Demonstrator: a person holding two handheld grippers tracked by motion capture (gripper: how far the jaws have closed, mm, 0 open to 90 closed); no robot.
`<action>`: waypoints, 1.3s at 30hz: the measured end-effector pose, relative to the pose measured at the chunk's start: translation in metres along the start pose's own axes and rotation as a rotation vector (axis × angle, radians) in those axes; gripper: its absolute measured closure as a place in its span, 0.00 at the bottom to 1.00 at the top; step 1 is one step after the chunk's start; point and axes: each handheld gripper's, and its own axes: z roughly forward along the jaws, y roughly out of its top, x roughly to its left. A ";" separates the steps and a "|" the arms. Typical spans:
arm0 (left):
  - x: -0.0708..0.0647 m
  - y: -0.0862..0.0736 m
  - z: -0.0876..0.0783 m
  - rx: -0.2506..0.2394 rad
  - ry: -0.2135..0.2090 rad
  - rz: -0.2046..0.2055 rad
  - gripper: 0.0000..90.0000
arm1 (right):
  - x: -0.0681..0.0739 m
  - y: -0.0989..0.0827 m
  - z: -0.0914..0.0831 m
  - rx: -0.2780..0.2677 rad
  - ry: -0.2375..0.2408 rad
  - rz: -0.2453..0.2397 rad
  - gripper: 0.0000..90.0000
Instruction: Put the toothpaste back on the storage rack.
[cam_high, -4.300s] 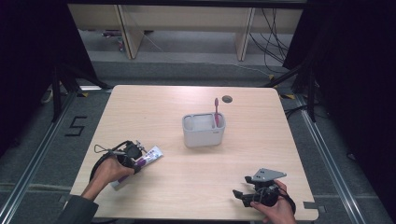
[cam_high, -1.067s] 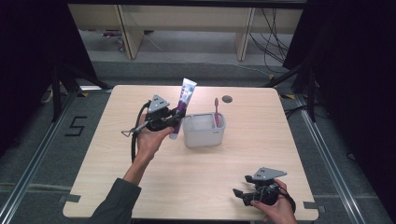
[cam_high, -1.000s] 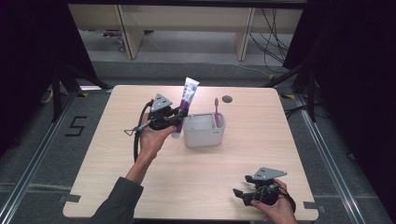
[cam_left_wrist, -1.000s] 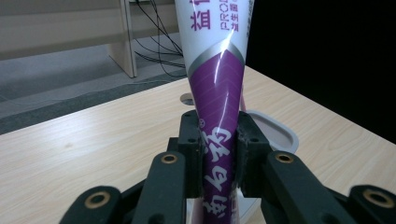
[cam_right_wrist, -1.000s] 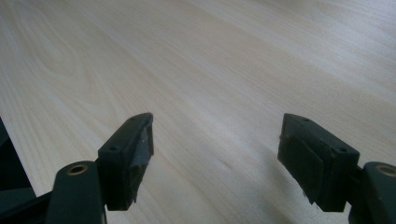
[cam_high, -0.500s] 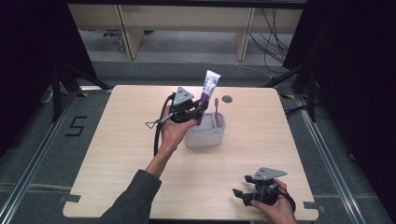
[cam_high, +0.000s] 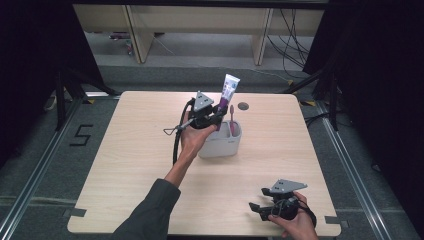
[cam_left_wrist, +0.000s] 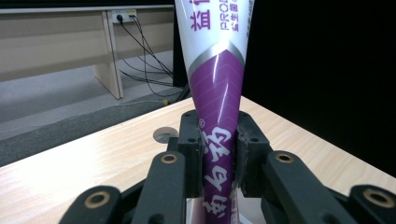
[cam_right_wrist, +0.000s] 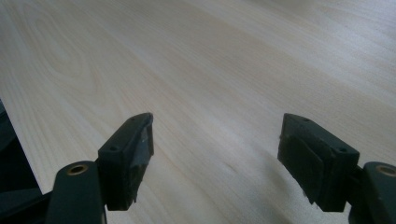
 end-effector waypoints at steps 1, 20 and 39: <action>0.001 -0.001 0.001 0.002 0.007 0.002 0.83 | 0.002 0.000 0.000 0.002 0.011 0.020 0.31; 0.008 -0.037 0.017 0.094 0.054 0.001 0.83 | 0.002 0.001 0.000 0.008 0.014 0.014 0.31; -0.001 -0.041 0.015 0.180 0.076 0.104 0.83 | 0.003 0.001 0.001 0.010 0.013 0.023 0.31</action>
